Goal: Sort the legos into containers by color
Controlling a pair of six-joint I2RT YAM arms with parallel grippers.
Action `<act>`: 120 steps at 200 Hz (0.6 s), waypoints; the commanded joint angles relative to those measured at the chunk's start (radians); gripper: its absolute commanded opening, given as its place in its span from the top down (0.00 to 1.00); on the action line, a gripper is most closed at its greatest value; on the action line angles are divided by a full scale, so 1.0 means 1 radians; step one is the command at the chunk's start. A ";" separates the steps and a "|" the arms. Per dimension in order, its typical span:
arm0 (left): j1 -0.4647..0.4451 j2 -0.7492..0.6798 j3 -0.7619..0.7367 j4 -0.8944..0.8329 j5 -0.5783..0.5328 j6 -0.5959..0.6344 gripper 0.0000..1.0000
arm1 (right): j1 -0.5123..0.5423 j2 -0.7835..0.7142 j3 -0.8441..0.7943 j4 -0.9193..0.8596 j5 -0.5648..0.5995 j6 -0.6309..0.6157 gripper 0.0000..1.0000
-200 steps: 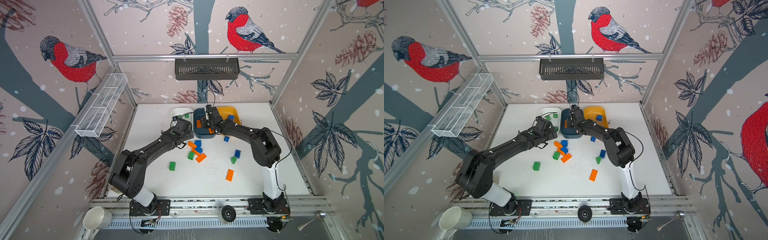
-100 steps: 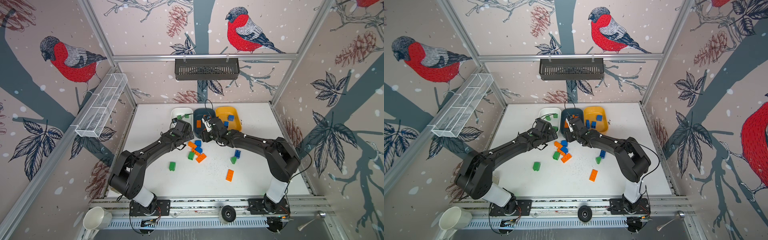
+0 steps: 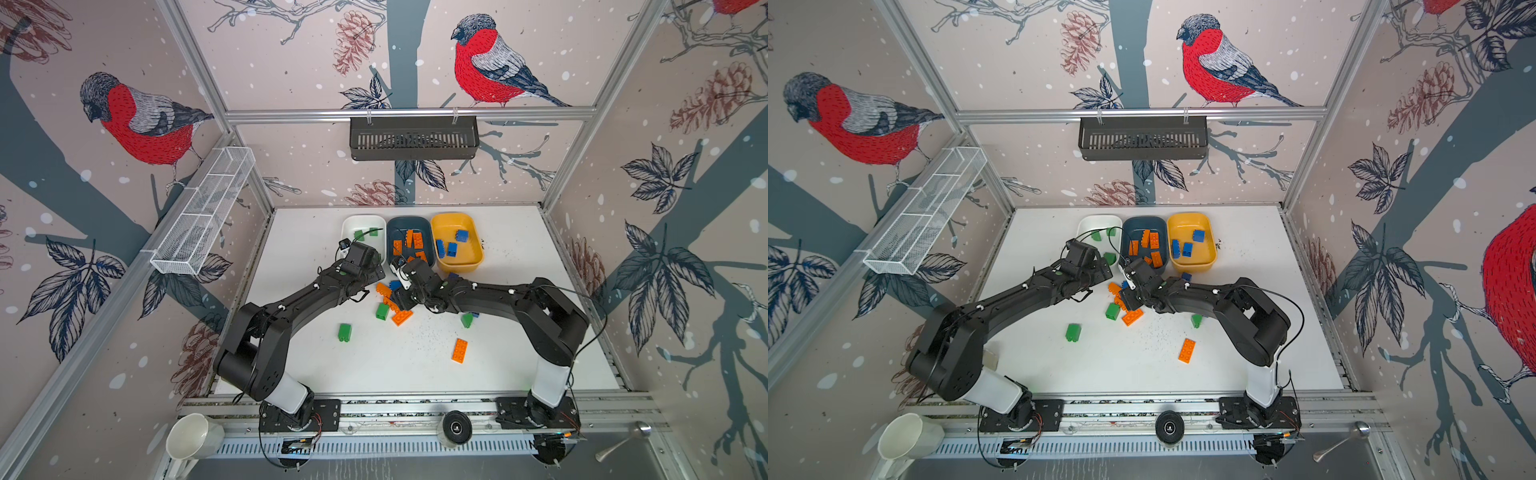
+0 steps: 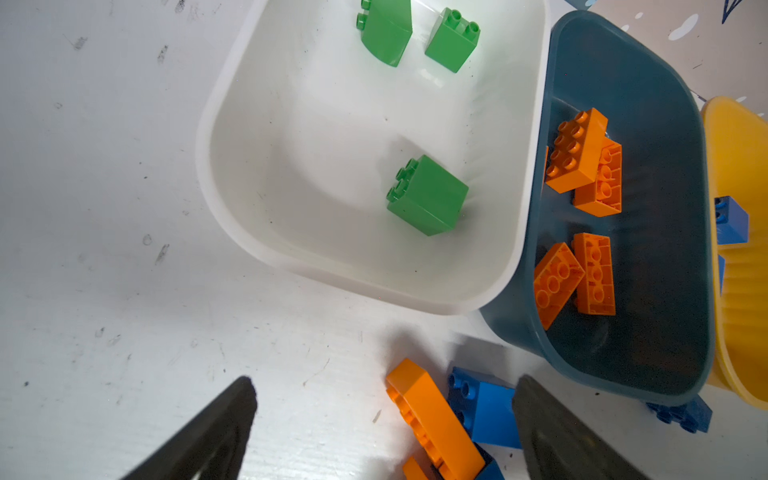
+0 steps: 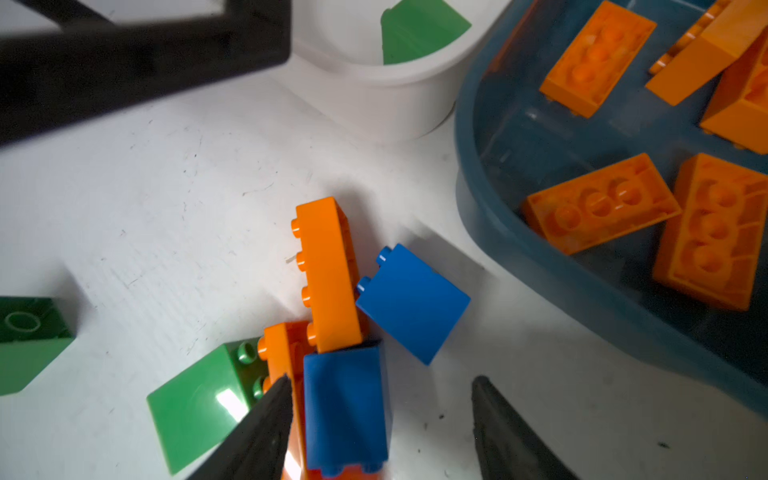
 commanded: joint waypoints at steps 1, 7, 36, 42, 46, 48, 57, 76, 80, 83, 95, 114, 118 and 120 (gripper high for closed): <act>0.002 -0.005 -0.002 0.022 0.001 -0.002 0.03 | 0.001 0.020 0.016 -0.022 0.029 0.012 0.34; 0.002 -0.005 -0.002 0.022 0.001 -0.002 0.03 | 0.002 0.025 0.019 -0.025 0.025 0.010 0.34; 0.004 0.002 0.001 0.020 0.007 -0.003 0.03 | 0.003 0.052 0.038 -0.048 -0.004 0.002 0.38; 0.005 0.004 0.003 0.021 0.008 -0.004 0.03 | 0.003 0.056 0.042 -0.053 -0.011 -0.001 0.39; 0.005 0.004 0.003 0.021 0.009 -0.004 0.03 | 0.003 0.058 0.044 -0.057 -0.014 -0.002 0.39; 0.005 0.005 0.003 0.022 0.011 -0.004 0.03 | 0.004 0.058 0.044 -0.058 -0.015 -0.002 0.39; 0.006 0.007 0.003 0.024 0.016 -0.004 0.03 | 0.006 0.062 0.044 -0.059 -0.016 -0.003 0.40; 0.006 0.013 0.006 0.024 0.024 -0.002 0.03 | 0.007 0.063 0.043 -0.062 -0.025 -0.004 0.40; 0.005 0.015 0.007 0.024 0.024 -0.002 0.03 | 0.008 0.063 0.042 -0.063 -0.025 -0.003 0.40; 0.005 0.016 0.008 0.024 0.024 -0.002 0.03 | 0.009 0.063 0.042 -0.065 -0.025 -0.004 0.40; 0.005 0.019 0.011 0.021 0.026 -0.001 0.03 | 0.011 0.059 0.040 -0.074 -0.021 -0.006 0.41; 0.005 0.019 0.012 0.021 0.025 -0.001 0.03 | 0.012 0.033 0.015 -0.073 -0.017 -0.014 0.43; 0.005 0.020 0.011 0.021 0.026 -0.001 0.03 | 0.012 0.027 0.009 -0.072 -0.020 -0.015 0.43; 0.005 0.019 0.010 0.022 0.026 -0.001 0.03 | 0.012 0.023 0.007 -0.072 -0.022 -0.017 0.43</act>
